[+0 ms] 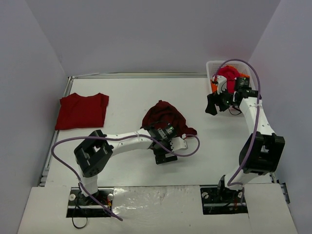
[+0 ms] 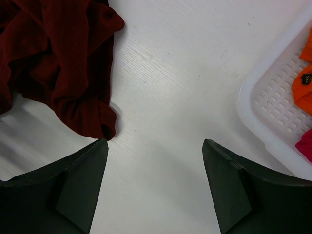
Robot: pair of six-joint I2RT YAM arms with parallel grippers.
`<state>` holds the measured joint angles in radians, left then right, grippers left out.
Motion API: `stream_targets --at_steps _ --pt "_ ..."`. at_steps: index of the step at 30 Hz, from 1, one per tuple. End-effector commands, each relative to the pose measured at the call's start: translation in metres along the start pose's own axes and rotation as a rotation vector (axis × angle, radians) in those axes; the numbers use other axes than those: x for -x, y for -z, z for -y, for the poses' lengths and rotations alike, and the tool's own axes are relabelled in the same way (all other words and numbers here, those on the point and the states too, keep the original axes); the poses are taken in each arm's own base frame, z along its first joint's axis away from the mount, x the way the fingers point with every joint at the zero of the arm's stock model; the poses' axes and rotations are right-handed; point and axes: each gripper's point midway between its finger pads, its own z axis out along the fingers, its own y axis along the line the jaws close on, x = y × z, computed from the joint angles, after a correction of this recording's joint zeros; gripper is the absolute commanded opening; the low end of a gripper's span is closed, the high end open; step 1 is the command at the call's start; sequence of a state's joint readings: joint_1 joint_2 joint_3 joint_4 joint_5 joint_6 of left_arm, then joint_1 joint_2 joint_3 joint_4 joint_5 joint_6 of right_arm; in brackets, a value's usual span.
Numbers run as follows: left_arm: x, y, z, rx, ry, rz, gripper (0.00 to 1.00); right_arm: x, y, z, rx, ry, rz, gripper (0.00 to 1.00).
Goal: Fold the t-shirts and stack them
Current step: Flatten out the tshirt
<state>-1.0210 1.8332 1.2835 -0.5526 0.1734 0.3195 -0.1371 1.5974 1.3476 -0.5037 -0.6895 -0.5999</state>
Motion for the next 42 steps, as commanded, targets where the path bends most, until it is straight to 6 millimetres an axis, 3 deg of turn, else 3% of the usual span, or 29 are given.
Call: stream_targets --at_steps 1,9,16,20,21,22,25,28,34,38,39,42 --pt "0.003 0.004 -0.006 0.045 0.002 -0.001 0.94 -0.005 -0.003 -0.005 0.034 0.002 0.005 0.74" --pt "0.002 -0.002 -0.027 0.157 0.003 -0.016 0.88 -0.008 -0.005 -0.006 0.045 0.000 0.000 0.74" --pt "-0.005 -0.017 -0.025 0.135 -0.006 -0.056 0.78 -0.007 -0.005 -0.006 0.044 0.000 0.000 0.74" --pt "-0.013 -0.024 -0.028 0.133 -0.008 -0.083 0.58 -0.003 -0.005 -0.004 0.041 -0.006 0.006 0.74" --pt "-0.015 -0.024 -0.028 0.127 -0.005 -0.085 0.44 0.000 -0.004 -0.003 0.040 -0.006 0.012 0.74" --pt "-0.017 -0.023 -0.030 0.124 -0.001 -0.084 0.39 0.001 -0.006 -0.002 0.043 -0.012 0.013 0.74" --pt "-0.026 -0.012 -0.032 0.136 -0.021 -0.095 0.12 0.011 -0.006 -0.001 0.049 -0.015 0.028 0.74" --pt "-0.040 0.008 -0.036 0.168 -0.077 -0.116 0.03 0.020 -0.016 -0.003 0.062 -0.005 0.020 0.74" --pt "-0.065 0.058 -0.044 0.207 -0.120 -0.139 0.02 0.041 -0.037 -0.007 0.092 -0.004 0.010 0.74" --pt "-0.083 0.090 -0.052 0.192 -0.109 -0.128 0.02 0.062 -0.054 -0.022 0.167 -0.022 0.036 0.74" --pt "-0.091 0.096 -0.058 0.199 -0.105 -0.140 0.02 0.067 -0.063 -0.035 0.201 -0.011 0.030 0.74" --pt "-0.114 0.109 -0.072 0.238 -0.110 -0.165 0.02 0.070 -0.084 -0.052 0.305 -0.033 0.024 0.74"
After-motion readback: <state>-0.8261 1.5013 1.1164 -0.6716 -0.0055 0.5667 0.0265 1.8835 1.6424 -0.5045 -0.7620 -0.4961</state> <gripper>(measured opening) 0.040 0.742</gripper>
